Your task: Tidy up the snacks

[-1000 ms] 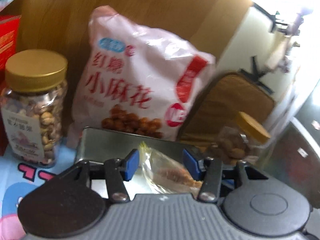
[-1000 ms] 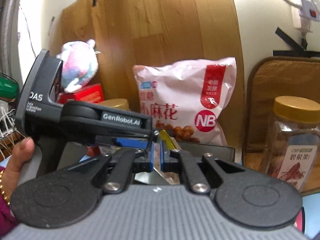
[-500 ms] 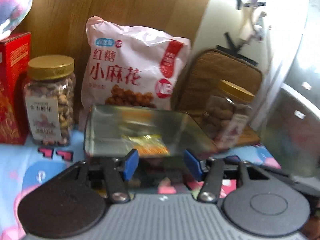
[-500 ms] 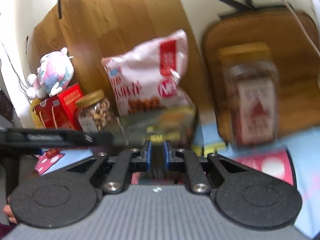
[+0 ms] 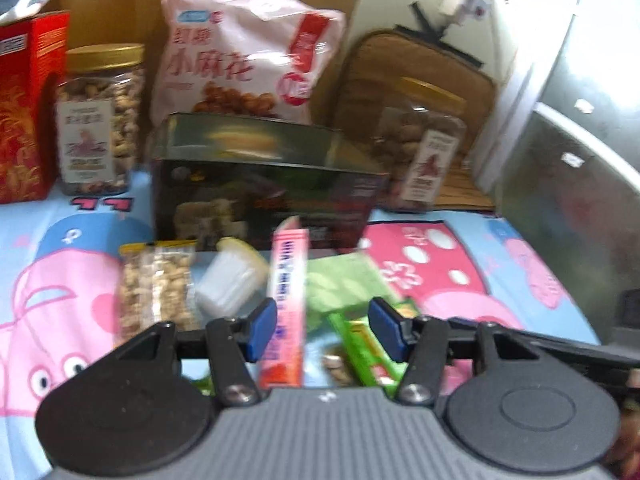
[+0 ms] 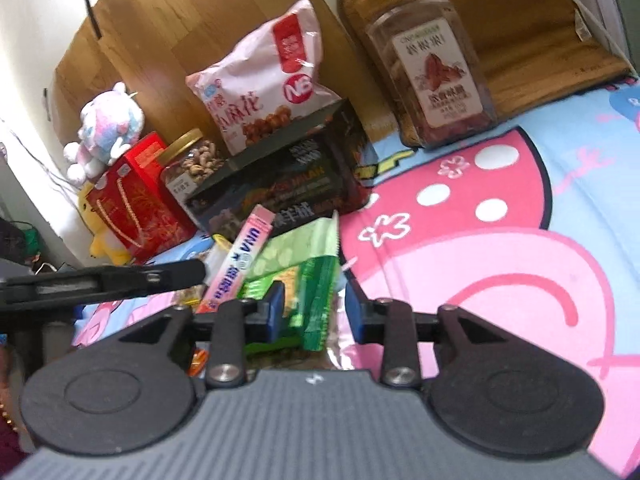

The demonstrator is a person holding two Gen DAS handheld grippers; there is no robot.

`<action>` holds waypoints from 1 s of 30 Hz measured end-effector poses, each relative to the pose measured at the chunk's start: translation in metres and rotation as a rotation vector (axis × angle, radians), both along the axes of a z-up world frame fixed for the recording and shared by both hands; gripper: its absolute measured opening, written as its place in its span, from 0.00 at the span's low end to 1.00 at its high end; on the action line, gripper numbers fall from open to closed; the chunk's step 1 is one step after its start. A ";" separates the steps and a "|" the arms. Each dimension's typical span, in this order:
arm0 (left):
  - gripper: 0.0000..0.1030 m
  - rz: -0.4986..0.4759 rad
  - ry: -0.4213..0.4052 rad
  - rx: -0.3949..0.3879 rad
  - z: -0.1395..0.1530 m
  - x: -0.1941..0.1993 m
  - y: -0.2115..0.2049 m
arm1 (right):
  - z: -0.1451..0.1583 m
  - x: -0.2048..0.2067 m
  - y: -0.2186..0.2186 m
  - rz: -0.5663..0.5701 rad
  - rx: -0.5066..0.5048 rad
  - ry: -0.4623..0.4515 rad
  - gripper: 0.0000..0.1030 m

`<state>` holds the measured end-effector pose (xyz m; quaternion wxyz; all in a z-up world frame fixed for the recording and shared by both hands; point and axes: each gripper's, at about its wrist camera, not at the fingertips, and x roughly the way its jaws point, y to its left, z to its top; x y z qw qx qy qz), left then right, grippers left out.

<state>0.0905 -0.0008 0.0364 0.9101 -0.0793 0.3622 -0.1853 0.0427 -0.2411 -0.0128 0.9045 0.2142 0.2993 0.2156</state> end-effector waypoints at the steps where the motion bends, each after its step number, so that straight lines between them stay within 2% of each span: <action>1: 0.50 0.016 0.009 0.015 -0.002 0.002 0.001 | 0.004 -0.001 0.002 0.010 -0.008 -0.018 0.36; 5: 0.51 0.023 0.017 0.067 -0.012 0.001 -0.005 | 0.016 0.007 0.013 0.039 -0.043 -0.071 0.38; 8: 0.51 0.013 0.003 0.115 -0.017 -0.002 -0.014 | 0.021 0.033 0.024 0.070 -0.031 -0.054 0.38; 13: 0.48 0.021 -0.012 0.149 -0.025 -0.007 -0.016 | 0.021 0.075 0.052 0.139 -0.028 0.000 0.38; 15: 0.36 0.017 -0.014 0.155 -0.029 -0.008 -0.015 | 0.017 0.085 0.061 0.156 -0.037 0.027 0.39; 16: 0.26 0.011 -0.011 0.156 -0.032 -0.009 -0.014 | 0.012 0.092 0.066 0.161 -0.038 0.050 0.39; 17: 0.26 0.004 -0.017 0.153 -0.033 -0.010 -0.013 | 0.008 0.097 0.069 0.167 -0.034 0.068 0.39; 19: 0.25 0.002 -0.043 0.162 -0.035 -0.014 -0.013 | -0.001 0.105 0.073 0.184 -0.009 0.111 0.41; 24: 0.24 0.019 -0.168 0.222 -0.028 -0.031 -0.019 | -0.004 0.097 0.077 0.211 0.040 0.109 0.41; 28: 0.24 0.004 -0.228 0.239 -0.013 -0.038 -0.021 | 0.005 0.087 0.071 0.189 0.078 0.078 0.37; 29: 0.24 0.004 -0.242 0.252 -0.008 -0.040 -0.021 | 0.010 0.086 0.071 0.182 0.090 0.068 0.33; 30: 0.24 0.010 -0.252 0.258 -0.005 -0.041 -0.021 | 0.016 0.083 0.067 0.173 0.113 0.054 0.22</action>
